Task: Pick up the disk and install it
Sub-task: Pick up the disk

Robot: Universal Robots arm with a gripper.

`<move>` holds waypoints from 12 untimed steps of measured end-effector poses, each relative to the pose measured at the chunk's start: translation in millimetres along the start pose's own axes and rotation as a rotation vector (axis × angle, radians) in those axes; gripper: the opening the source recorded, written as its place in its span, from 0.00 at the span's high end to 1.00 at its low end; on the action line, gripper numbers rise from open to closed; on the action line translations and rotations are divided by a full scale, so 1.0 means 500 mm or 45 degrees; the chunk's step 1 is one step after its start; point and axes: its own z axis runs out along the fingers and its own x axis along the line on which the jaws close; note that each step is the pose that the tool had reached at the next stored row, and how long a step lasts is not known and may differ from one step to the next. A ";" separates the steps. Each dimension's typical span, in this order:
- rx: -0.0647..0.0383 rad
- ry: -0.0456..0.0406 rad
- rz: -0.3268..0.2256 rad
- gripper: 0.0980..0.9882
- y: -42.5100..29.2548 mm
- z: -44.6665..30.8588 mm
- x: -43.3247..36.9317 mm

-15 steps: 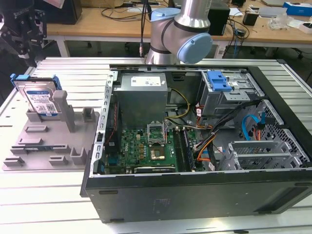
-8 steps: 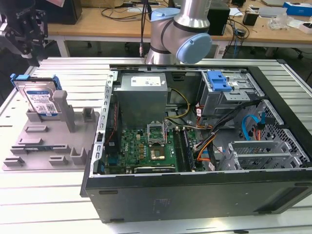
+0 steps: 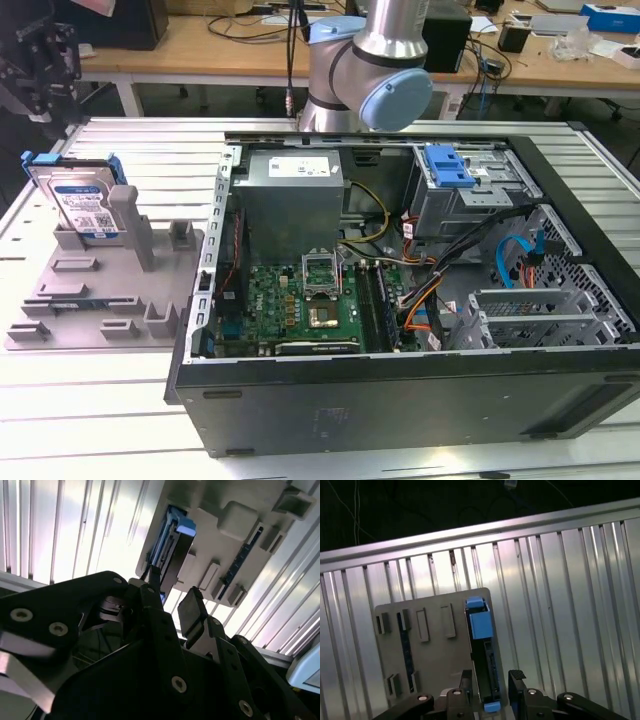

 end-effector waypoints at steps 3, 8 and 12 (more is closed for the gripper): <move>0.000 0.002 -0.052 0.63 0.003 0.002 0.001; 0.000 0.002 -0.127 0.63 0.008 0.008 0.001; 0.001 0.003 -0.166 0.63 0.013 0.013 0.002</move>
